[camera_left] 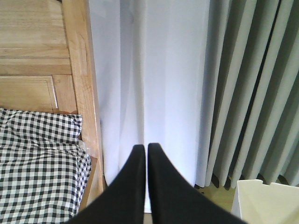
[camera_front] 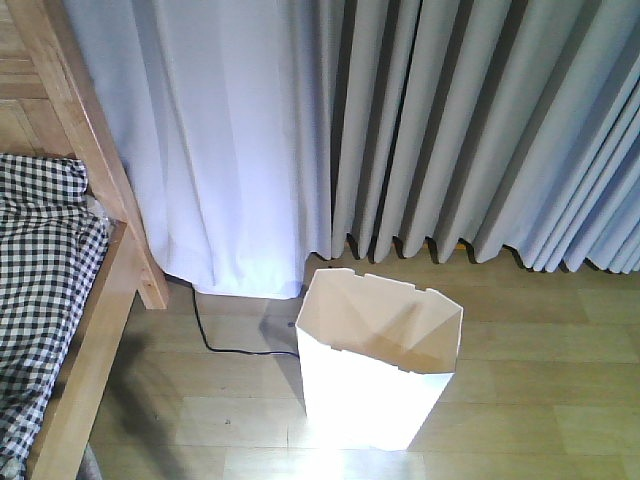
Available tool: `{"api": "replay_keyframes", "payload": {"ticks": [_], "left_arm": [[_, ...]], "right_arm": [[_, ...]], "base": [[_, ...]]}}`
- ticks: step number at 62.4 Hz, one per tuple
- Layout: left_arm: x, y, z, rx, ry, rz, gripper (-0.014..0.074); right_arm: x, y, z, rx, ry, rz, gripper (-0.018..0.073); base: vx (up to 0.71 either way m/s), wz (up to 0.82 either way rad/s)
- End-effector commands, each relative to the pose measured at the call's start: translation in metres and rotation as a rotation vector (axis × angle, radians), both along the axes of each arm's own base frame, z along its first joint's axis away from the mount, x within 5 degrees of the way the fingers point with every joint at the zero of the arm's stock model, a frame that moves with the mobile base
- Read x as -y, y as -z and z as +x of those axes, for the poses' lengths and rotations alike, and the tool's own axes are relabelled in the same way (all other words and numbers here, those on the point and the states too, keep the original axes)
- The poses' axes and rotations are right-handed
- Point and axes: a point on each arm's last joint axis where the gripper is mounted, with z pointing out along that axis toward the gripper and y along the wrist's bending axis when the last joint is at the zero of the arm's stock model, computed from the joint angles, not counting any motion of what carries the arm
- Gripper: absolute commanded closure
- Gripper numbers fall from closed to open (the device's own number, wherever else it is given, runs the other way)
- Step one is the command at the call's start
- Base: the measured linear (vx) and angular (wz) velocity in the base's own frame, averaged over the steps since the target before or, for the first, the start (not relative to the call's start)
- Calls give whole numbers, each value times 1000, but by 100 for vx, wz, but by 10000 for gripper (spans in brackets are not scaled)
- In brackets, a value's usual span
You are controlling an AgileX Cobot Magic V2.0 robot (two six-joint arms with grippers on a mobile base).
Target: Move trash bin to bedside with robot
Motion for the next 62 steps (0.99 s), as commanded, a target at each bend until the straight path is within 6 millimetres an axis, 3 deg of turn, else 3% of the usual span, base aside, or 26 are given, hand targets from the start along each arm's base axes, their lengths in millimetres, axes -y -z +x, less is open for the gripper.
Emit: {"api": "replay_keyframes", "payload": {"ticks": [1, 26, 38, 50, 62], "left_arm": [[0, 3, 1, 53, 4, -14, 602], [0, 3, 1, 53, 4, -14, 602], [0, 3, 1, 53, 4, -14, 602], [0, 3, 1, 53, 4, -14, 602], [0, 3, 1, 53, 4, -14, 602]], "right_arm": [[-2, -9, 0, 22, -21, 22, 570], [4, -8, -1, 9, 45, 14, 570], [-5, -11, 0, 34, -42, -82, 570], [-7, -15, -1, 87, -73, -11, 570], [-12, -9, 0, 20, -132, -74, 570]], "base": [[0, 0], [0, 0], [0, 0], [0, 0], [0, 0]]}}
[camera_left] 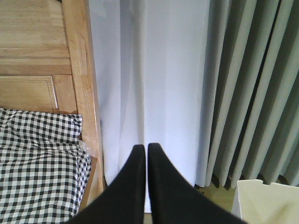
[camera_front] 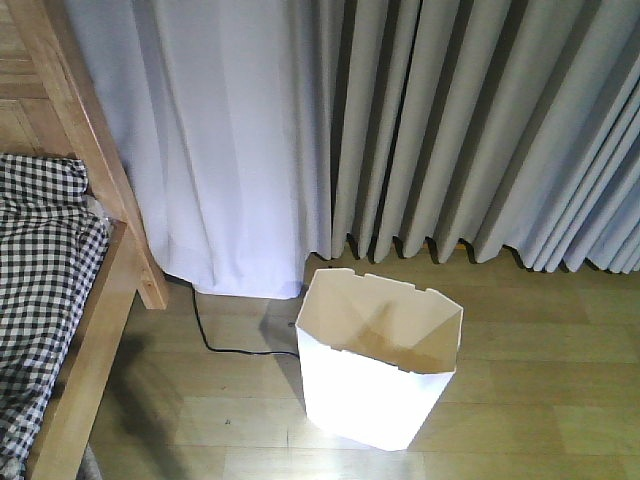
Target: Move trash bin to bedside with robot
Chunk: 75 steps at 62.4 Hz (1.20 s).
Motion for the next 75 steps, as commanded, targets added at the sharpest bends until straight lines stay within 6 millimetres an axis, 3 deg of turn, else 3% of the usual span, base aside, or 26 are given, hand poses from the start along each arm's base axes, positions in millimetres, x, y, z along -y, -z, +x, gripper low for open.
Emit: {"api": "replay_keyframes", "payload": {"ticks": [1, 10, 26, 33, 53, 75], "left_arm": [[0, 3, 1, 53, 4, -14, 602], [0, 3, 1, 53, 4, -14, 602], [0, 3, 1, 53, 4, -14, 602], [0, 3, 1, 53, 4, -14, 602], [0, 3, 1, 53, 4, -14, 602], [0, 3, 1, 53, 4, -14, 602]], "right_arm": [[1, -9, -1, 21, 10, -23, 570], [1, -4, 0, 8, 12, -2, 570], [2, 42, -4, 77, 15, 30, 570], [1, 51, -4, -22, 12, -4, 570], [-4, 53, -5, -38, -79, -44, 570], [-1, 52, -4, -35, -30, -21, 570]], "base": [[0, 0], [0, 0], [0, 0], [0, 0], [0, 0], [0, 0]]}}
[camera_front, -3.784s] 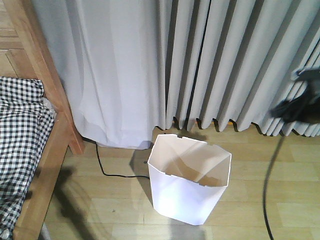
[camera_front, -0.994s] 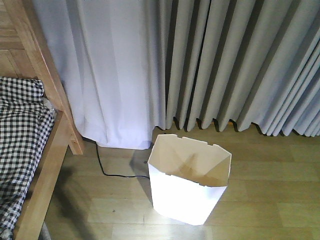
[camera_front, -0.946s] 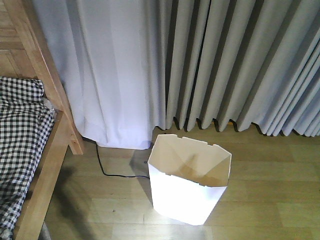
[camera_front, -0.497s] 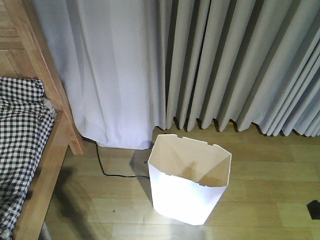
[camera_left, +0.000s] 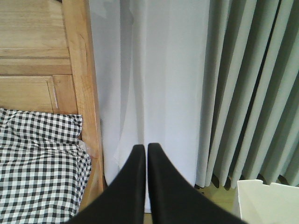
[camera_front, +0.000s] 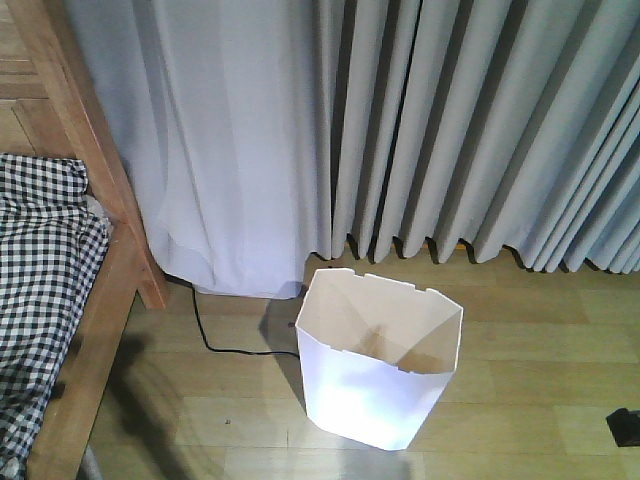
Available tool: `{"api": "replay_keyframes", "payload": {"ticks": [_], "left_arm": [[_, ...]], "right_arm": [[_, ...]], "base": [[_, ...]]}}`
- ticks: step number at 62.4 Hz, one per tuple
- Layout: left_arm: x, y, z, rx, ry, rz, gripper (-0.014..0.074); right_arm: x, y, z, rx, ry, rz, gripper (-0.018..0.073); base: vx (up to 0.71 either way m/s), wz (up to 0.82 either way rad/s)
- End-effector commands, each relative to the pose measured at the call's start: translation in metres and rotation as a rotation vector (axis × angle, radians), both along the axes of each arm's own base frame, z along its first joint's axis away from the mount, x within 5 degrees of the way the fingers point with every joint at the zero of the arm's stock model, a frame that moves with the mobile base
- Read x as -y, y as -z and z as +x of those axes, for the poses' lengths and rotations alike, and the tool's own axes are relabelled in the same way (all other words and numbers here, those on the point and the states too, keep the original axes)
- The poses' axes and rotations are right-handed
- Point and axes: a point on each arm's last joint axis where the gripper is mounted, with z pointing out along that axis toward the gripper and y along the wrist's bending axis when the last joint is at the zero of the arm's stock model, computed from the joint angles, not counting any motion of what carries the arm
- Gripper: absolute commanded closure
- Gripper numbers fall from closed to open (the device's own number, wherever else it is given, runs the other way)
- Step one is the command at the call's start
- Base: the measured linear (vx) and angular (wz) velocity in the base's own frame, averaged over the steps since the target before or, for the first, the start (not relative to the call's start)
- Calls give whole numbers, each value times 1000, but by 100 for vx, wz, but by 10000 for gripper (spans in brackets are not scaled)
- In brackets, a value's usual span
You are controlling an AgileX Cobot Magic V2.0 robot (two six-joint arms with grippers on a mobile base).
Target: Move trash bin to bedside with robot
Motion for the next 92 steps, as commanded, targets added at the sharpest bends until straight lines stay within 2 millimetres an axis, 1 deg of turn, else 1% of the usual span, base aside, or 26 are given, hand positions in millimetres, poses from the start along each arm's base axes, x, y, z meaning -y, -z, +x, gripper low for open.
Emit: {"api": "replay_keyframes", "payload": {"ticks": [1, 92], "left_arm": [[0, 3, 1, 53, 4, -14, 602], [0, 3, 1, 53, 4, -14, 602]], "right_arm": [[0, -1, 0, 68, 6, -12, 570], [0, -1, 0, 67, 6, -14, 570]], "base": [[0, 0], [0, 0]]}}
